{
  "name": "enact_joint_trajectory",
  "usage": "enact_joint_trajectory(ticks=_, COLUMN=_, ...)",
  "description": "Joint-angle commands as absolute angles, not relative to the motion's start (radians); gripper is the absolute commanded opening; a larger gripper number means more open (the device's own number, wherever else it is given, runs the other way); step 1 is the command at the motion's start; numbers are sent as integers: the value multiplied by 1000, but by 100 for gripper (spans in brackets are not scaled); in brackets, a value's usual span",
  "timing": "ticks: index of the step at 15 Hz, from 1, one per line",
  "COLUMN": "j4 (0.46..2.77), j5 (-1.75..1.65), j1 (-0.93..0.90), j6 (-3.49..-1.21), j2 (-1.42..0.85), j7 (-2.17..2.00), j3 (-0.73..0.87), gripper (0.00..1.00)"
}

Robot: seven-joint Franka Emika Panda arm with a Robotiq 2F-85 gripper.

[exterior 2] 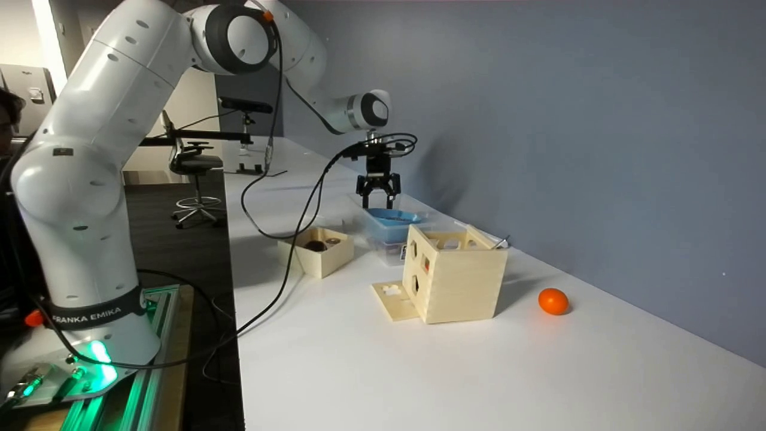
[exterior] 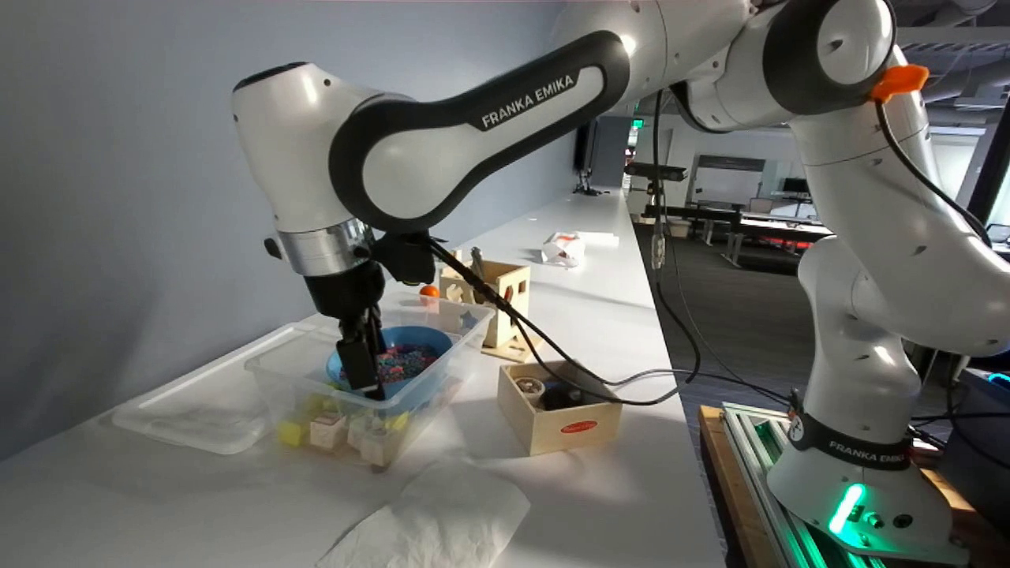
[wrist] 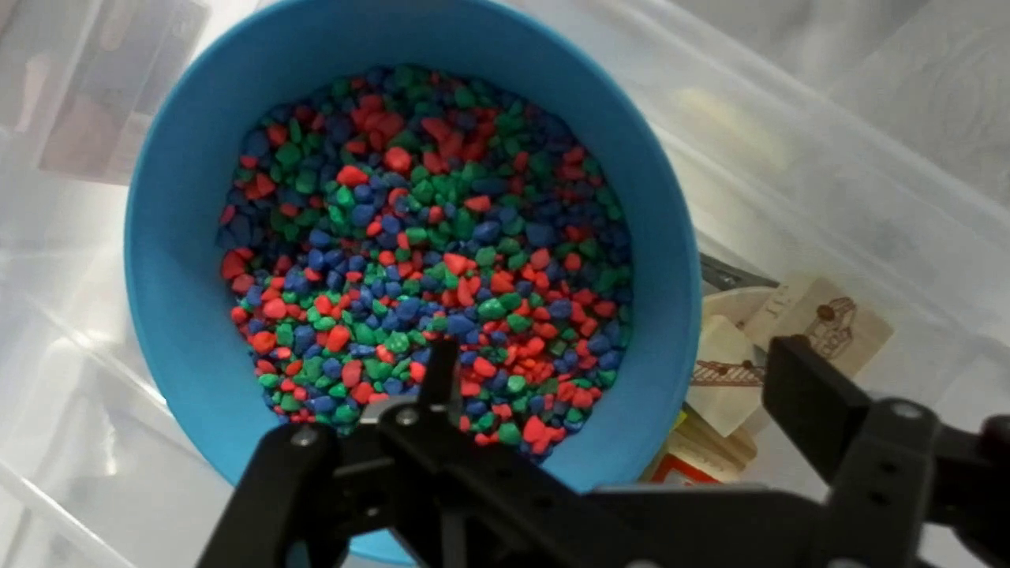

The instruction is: Remove the white lid from the clear container then remove the blue bowl from the container.

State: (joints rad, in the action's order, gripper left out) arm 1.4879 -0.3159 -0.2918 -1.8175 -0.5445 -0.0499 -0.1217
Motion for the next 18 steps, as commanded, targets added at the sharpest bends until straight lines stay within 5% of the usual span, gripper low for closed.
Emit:
enact_joint_trajectory(ticks=1, j4=1462, j5=-343, j1=-305, j6=-1822, j2=-574, j7=-62, j3=-104, gripper=91)
enact_joint_trajectory(ticks=6, j4=1457, j5=-340, j1=-302, j6=-1829, j2=-588, j7=-58, j3=-96, gripper=48)
enact_joint_trajectory(ticks=13, j4=1453, j5=-336, j1=-305, j6=-1816, j2=-592, j7=-69, j3=-93, gripper=1)
enact_joint_trajectory(ticks=18, j4=1449, j5=-378, j1=-331, j6=-1772, j2=-539, j7=-130, j3=-81, gripper=1)
